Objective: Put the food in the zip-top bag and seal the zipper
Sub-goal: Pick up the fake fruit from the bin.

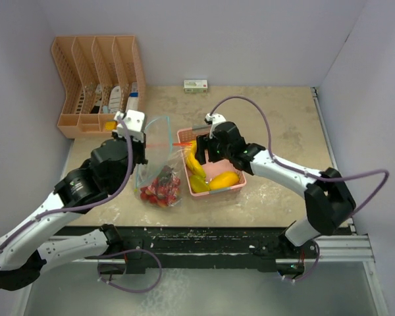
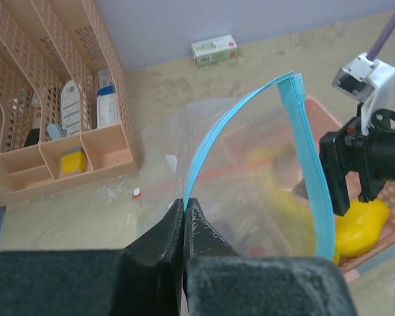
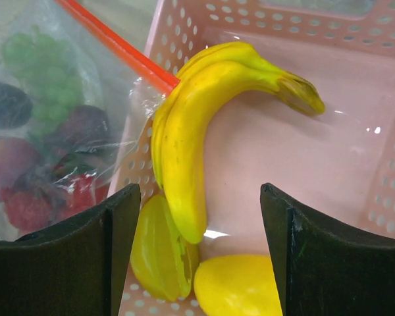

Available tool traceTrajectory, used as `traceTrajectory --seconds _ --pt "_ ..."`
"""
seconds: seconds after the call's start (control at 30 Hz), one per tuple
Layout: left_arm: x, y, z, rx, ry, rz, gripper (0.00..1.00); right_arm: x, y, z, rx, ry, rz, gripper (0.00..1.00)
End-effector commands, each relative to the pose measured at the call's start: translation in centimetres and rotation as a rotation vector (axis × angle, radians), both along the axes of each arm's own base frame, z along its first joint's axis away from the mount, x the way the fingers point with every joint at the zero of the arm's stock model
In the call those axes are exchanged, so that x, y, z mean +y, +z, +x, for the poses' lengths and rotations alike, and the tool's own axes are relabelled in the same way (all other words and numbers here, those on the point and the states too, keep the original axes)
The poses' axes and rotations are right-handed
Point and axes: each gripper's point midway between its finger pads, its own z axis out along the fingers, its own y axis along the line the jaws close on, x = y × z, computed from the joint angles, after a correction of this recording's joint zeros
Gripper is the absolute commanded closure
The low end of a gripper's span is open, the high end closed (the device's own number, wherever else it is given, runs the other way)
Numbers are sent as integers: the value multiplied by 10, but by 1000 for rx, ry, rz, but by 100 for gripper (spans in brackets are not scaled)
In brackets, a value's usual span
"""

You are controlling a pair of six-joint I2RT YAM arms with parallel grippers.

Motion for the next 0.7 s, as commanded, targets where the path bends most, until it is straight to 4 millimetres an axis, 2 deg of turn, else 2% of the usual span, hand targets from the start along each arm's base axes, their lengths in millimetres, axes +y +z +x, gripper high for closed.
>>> traceTrajectory --seconds 0.0,0.27,0.33,0.43,0.67 --pt "-3 -5 2 11 -1 0 100 32 17 23 -68 53 95 25" --pt "-11 -15 3 26 -27 5 100 55 -8 42 -39 61 117 27" --pt "-14 -18 4 34 -34 7 100 55 -19 49 -29 35 96 29" --pt "-15 -19 4 36 -38 13 100 52 -39 55 -2 -5 61 39" --pt "-13 -18 5 28 -34 14 100 51 -73 50 55 -4 25 44"
